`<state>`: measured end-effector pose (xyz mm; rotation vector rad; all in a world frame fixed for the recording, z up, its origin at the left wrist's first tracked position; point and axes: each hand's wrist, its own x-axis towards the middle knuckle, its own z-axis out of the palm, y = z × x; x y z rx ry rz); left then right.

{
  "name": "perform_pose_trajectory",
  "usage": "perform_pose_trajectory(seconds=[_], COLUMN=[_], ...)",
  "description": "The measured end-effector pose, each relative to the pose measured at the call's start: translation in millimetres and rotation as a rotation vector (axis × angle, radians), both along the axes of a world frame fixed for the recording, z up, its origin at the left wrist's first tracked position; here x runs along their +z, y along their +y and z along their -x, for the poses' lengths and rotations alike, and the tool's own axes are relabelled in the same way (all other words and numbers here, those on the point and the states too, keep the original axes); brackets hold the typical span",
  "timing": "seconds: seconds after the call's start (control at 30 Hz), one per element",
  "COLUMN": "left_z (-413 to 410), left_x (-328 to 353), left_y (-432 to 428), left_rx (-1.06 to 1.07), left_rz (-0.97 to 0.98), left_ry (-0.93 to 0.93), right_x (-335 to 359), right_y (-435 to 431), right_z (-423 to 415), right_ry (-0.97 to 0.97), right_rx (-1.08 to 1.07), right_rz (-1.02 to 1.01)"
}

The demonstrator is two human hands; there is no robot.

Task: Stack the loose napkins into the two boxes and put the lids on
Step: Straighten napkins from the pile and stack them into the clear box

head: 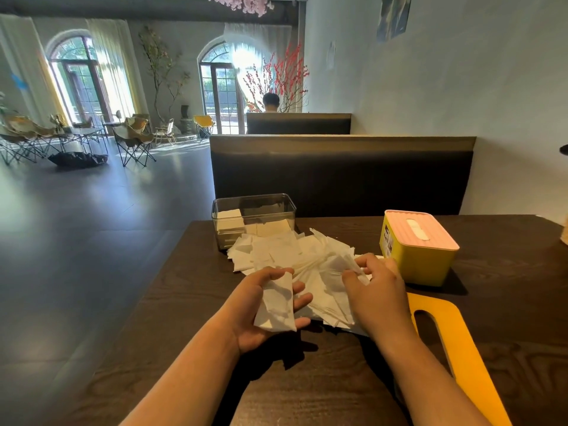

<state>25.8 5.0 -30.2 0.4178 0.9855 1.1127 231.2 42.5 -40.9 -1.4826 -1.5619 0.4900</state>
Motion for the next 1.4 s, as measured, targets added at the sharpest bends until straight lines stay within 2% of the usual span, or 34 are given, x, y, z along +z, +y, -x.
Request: perform_pose_trajectory(seconds=[0.1, 0.17, 0.3, 0.4, 0.43, 0.5, 0.57, 0.67, 0.83, 1.0, 1.1, 1.2, 1.3, 1.4], left_z=[-0.4, -0.7, -1.8, -6.2, -9.7, -17.4, -23.2, -25.3, -27.9, -31.4, -27.8, -29.1, -25.8, -16.3], left_x=[-0.5, -1.5, -3.8, -5.6, -6.1, -7.0, -9.6, -12.5, -11.6, -8.0, -8.3, -5.3, -5.5, -3.7], left_y=[0.7, 1.0, 2.7, 3.6, 3.3, 1.1, 0.1, 0.2, -2.3, -2.9, -2.6, -6.2, -4.8, -0.3], left_rx=[0.003, 0.017, 0.07, 0.091, 0.082, 0.038, -0.022, -0.067, -0.114, -0.094, -0.058, -0.107, -0.052, 0.024], left_rz=[-0.003, -0.014, -0.079, -0.156, -0.179, -0.203, -0.223, -0.25, -0.293, -0.259, -0.233, -0.227, -0.205, -0.146], left_ry=[0.007, 0.008, -0.02, -0.053, -0.06, -0.072, -0.085, -0.127, -0.168, -0.209, -0.236, -0.142, -0.11, -0.213], right_x=[2.5, 3.8, 11.6, 17.8, 18.6, 15.1, 10.0, 9.0, 1.4, -5.1, -5.2, -4.4, 0.5, 4.6], right_y=[-1.3, -3.0, -10.0, -15.5, -17.6, -19.5, -18.8, -15.9, -12.5, -12.4, -11.1, -12.8, -14.5, -13.4], right_z=[-3.8, -6.4, -4.4, 0.3, 3.7, 12.9, 22.8, 31.5, 38.1, 41.1, 39.9, 40.9, 38.7, 29.8], right_ry=[0.069, 0.268, 0.738, 0.909, 0.913, 0.782, 0.616, 0.517, 0.503, 0.39, 0.426, 0.446, 0.443, 0.47], right_rx=[0.0, 0.097, 0.341, 0.499, 0.546, 0.589, 0.573, 0.479, 0.43, 0.38, 0.347, 0.324, 0.298, 0.269], right_rz=[-0.114, -0.146, 0.006, 0.155, 0.223, 0.304, 0.304, 0.271, 0.197, 0.142, 0.177, 0.181, 0.173, 0.058])
